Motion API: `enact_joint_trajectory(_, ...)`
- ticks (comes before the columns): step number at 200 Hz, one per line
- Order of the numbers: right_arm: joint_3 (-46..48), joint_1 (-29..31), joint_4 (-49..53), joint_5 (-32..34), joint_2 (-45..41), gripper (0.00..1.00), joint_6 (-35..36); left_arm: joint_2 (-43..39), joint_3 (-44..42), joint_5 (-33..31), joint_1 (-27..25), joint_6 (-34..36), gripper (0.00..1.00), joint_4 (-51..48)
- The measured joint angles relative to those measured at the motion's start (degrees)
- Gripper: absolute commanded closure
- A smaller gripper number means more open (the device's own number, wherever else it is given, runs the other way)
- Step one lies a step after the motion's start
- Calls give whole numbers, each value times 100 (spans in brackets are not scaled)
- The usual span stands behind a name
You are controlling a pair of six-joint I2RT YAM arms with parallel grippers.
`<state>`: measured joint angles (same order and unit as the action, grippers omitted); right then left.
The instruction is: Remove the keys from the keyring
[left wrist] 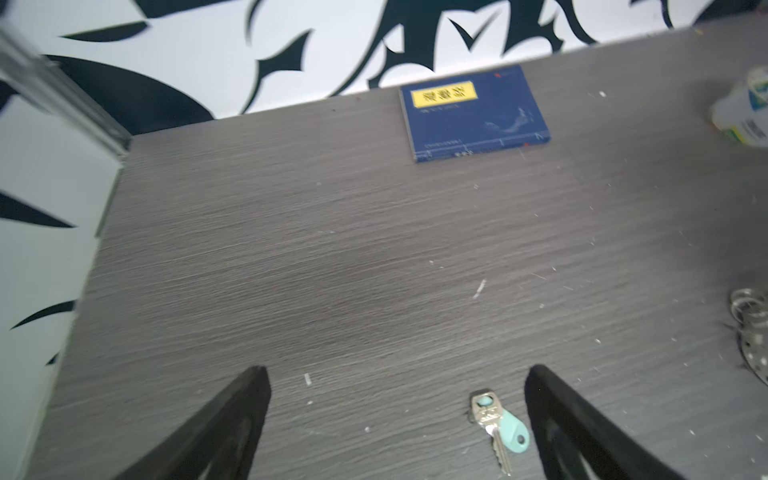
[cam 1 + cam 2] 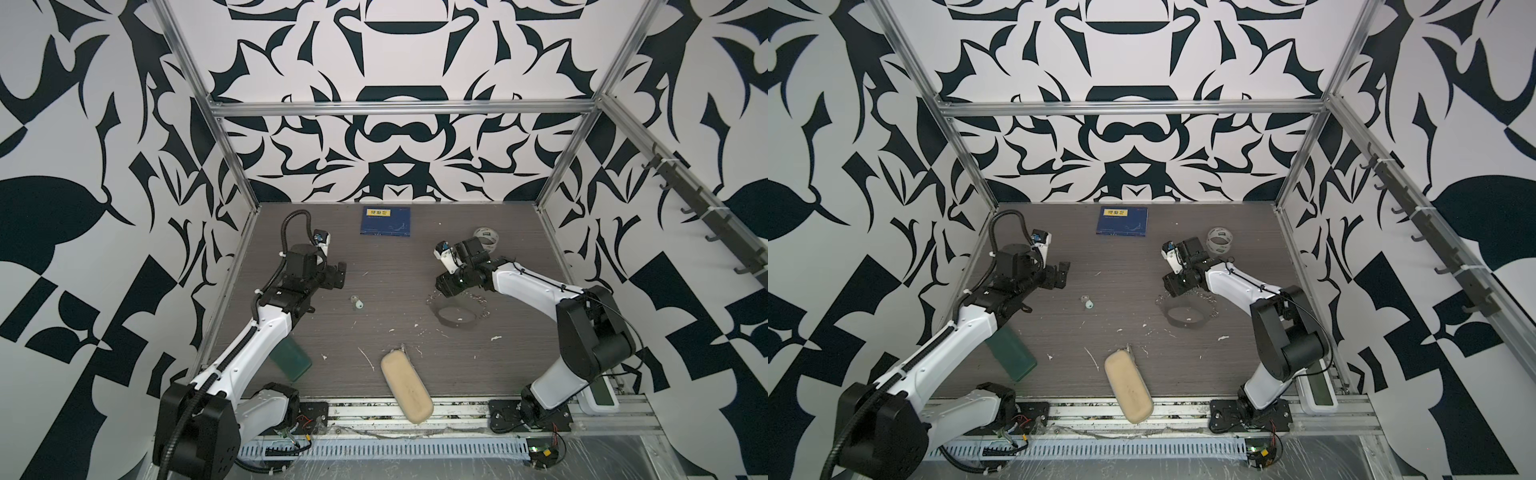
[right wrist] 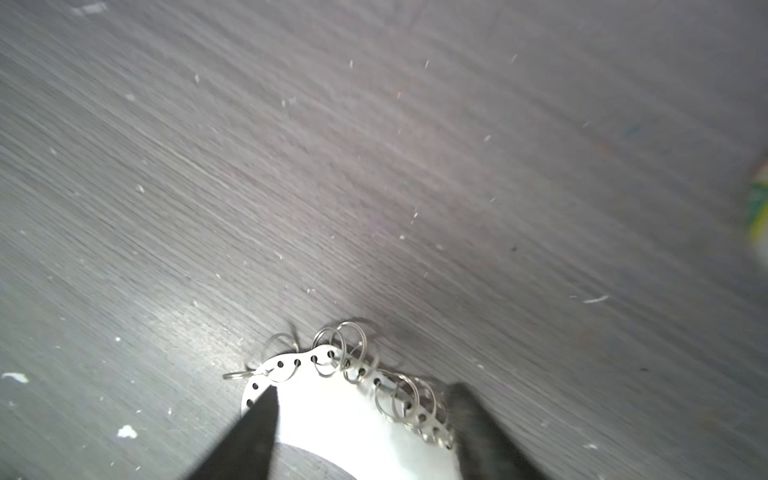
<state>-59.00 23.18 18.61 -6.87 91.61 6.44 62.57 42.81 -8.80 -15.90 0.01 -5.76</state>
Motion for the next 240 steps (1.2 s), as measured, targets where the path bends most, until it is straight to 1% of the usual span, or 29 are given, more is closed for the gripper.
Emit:
enact_joint_trajectory(19,26,-83,20,219,-608,1,0,-348,-190,-9,216,-59,1,278)
enact_joint_trajectory(32,313,-227,-356,463,-1193,0,-85,-590,-404,-55,321,-83,1,575)
enact_joint_trajectory(59,1692,-723,-1552,1143,-2577,1,-435,-1034,-1045,-240,426,-181,1,1283)
enact_joint_trajectory(76,2490,-918,-2210,1617,-2898,1,-638,-1226,-1565,-442,433,-267,1,1797)
enact_joint_trajectory(99,3425,-933,-3143,2098,-2771,0,-761,-1434,-2332,-804,433,-332,1,2514)
enact_joint_trajectory(115,3882,-933,-3681,2326,-2608,1,-756,-1541,-2782,-1102,433,-348,1,2916)
enact_joint_trajectory(138,4098,-935,-4516,2564,-2194,0,-636,-1582,-3150,-1517,433,-343,1,3368)
enact_joint_trajectory(163,4295,-938,-5845,2796,-1523,0,-411,-1440,-3296,-1818,433,-299,0,3836)
enact_joint_trajectory(188,4409,-973,-7005,2809,-614,1,-254,-942,-3322,-1932,439,-229,1,4378)
enact_joint_trajectory(205,4476,-1014,-7580,2811,-114,0,-195,-476,-3399,-1932,444,-125,0,4881)
enact_joint_trajectory(217,4503,-1036,-7726,2809,17,1,-177,-107,-3460,-1930,450,-26,1,5261)
enact_joint_trajectory(240,4481,-1082,-7814,2798,-9,1,-177,590,-3515,-1882,476,138,0,5960)
